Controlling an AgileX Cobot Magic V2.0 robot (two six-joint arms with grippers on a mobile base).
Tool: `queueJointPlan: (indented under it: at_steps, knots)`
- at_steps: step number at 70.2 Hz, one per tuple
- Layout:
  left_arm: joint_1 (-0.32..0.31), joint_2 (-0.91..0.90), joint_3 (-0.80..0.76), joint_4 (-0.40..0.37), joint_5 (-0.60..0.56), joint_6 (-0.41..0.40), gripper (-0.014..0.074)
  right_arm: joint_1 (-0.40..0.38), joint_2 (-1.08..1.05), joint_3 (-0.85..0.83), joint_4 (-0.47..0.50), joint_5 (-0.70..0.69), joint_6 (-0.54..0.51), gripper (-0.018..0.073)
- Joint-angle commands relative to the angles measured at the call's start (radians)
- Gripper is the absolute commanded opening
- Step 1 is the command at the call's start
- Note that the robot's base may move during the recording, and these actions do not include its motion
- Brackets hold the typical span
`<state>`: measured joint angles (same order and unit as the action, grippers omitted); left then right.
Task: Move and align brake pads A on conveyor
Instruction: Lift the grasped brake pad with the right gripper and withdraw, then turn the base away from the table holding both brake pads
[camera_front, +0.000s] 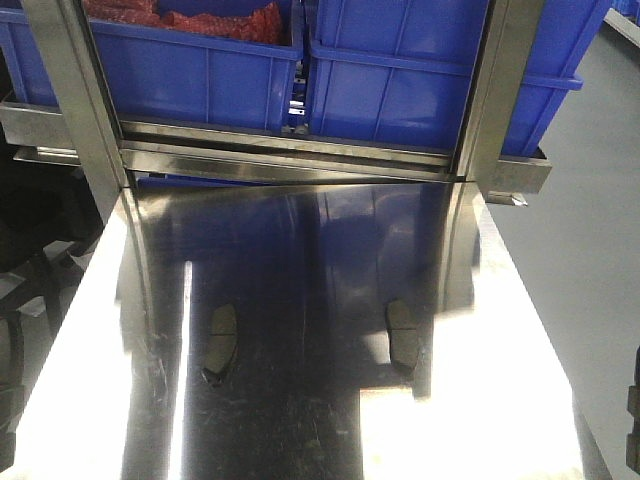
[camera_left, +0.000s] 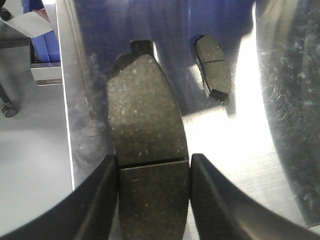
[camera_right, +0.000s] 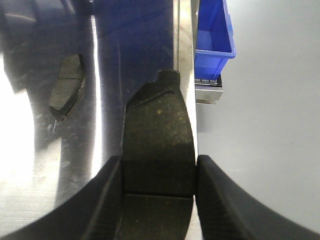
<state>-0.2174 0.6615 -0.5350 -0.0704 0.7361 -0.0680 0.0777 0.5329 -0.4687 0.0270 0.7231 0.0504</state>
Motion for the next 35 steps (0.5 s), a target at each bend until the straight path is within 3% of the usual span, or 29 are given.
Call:
queueJointPlan:
  at_steps: [1, 35]
  knots:
    - [-0.003, -0.003, -0.025, -0.012, -0.071, -0.006, -0.0008, -0.004, 0.004, -0.029, -0.002, -0.076, -0.004, -0.0002]
    - [-0.003, -0.003, -0.025, -0.011, -0.071, -0.006, -0.0008, -0.004, 0.004, -0.029, -0.002, -0.076, -0.004, -0.0002]
